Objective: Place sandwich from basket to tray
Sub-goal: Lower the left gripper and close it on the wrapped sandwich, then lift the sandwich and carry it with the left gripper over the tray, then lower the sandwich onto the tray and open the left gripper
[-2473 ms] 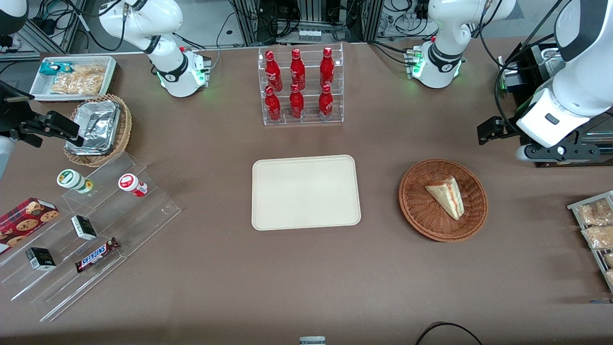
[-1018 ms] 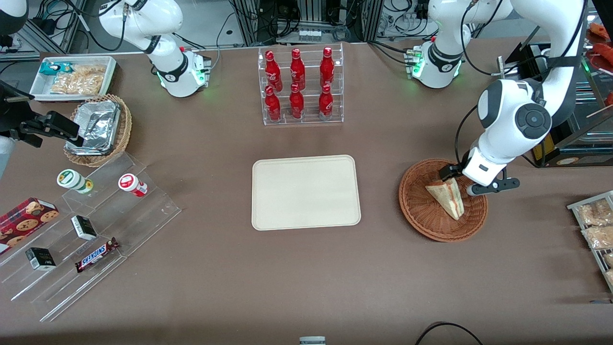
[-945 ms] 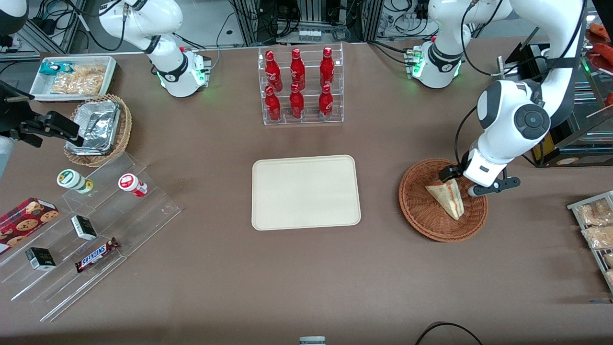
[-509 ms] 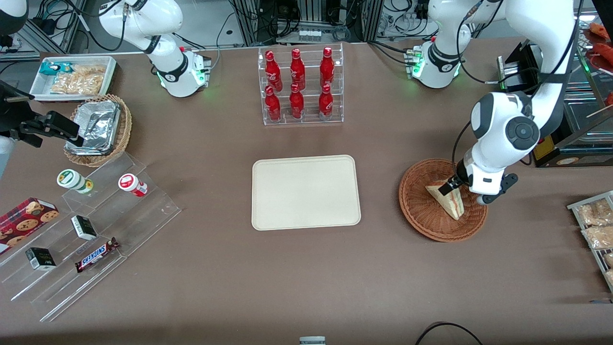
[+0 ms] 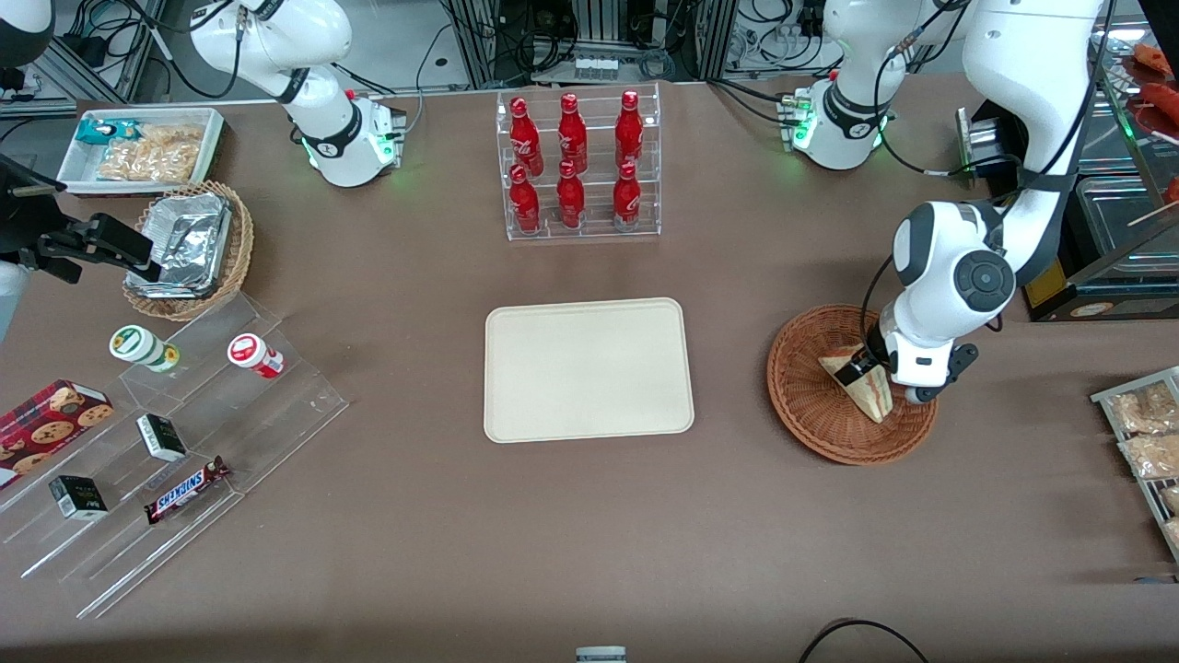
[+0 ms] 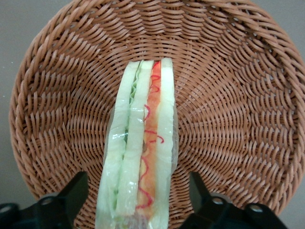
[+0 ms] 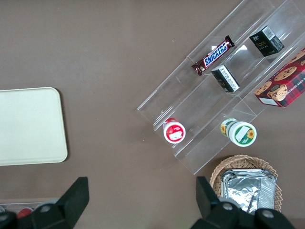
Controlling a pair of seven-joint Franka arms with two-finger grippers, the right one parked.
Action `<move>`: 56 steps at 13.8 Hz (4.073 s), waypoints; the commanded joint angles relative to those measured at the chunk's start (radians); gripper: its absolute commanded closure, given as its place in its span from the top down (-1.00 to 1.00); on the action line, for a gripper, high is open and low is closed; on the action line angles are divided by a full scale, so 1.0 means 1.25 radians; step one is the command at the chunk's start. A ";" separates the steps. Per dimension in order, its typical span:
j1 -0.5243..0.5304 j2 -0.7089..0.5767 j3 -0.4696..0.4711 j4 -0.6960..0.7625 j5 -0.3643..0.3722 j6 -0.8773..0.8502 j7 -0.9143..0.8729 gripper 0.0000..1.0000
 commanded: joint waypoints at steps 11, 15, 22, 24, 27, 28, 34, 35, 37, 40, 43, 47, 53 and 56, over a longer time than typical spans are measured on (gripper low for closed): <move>-0.038 -0.018 -0.020 0.185 0.006 -0.259 0.190 -0.91; -0.125 0.040 -0.028 0.240 0.006 -0.258 0.226 -0.93; -0.334 0.235 -0.027 0.488 0.006 -0.301 0.030 -1.00; -0.377 0.272 -0.027 0.537 0.002 -0.301 0.021 -1.00; -0.448 0.340 -0.026 0.628 0.007 -0.302 -0.073 -1.00; -0.468 0.358 -0.023 0.650 0.008 -0.304 -0.104 -1.00; -0.517 0.441 -0.023 0.737 0.052 -0.303 -0.174 -1.00; -0.518 0.442 -0.025 0.737 0.052 -0.302 -0.171 -1.00; -0.522 0.447 -0.027 0.740 0.050 -0.302 -0.171 -1.00; -0.522 0.447 -0.029 0.738 0.039 -0.298 -0.174 -0.78; -0.518 0.432 -0.028 0.737 0.017 -0.298 -0.171 0.99; -0.512 0.370 -0.025 0.738 0.019 -0.340 -0.175 1.00; -0.453 0.273 -0.012 0.721 0.031 -0.483 -0.165 1.00; -0.436 0.227 0.061 0.642 0.044 -0.540 -0.155 1.00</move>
